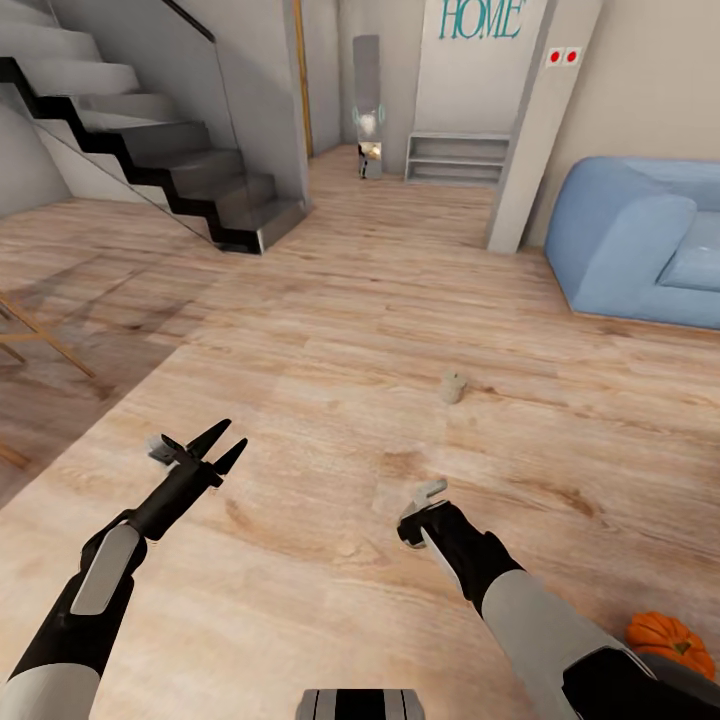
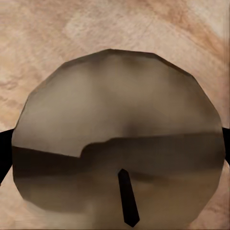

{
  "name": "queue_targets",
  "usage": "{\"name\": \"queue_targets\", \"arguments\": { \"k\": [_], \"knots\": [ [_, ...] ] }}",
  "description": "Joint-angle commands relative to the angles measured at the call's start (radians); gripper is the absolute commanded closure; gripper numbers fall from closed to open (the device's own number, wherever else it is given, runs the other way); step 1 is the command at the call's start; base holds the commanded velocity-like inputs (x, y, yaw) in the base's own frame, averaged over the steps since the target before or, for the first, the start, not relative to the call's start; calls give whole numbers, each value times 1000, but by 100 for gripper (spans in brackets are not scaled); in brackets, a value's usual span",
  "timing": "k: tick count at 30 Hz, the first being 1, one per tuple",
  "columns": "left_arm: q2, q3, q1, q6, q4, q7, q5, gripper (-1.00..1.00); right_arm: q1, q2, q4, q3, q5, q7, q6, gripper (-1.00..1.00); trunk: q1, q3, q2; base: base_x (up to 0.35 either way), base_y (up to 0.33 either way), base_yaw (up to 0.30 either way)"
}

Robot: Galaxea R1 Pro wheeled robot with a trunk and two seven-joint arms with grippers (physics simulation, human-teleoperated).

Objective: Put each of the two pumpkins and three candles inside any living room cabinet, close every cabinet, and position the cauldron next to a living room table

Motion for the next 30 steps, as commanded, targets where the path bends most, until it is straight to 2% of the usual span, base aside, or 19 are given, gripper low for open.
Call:
{"name": "queue_targets", "arguments": {
  "k": [1,19,30],
  "knots": [
    [0,0,0,0,0,0,0,-100,0,0,0,0,-3,-1,0,100,0,0,0,333,0,0],
    [0,-3,0,0,0,0,1,-100,0,0,0,0,-4,-1,0,100,0,0,0,332,0,-6],
    [-1,-3,0,0,0,0,1,-100,0,0,0,0,-5,-1,-1,100,0,9,0,332,0,-234]
  ]
}}
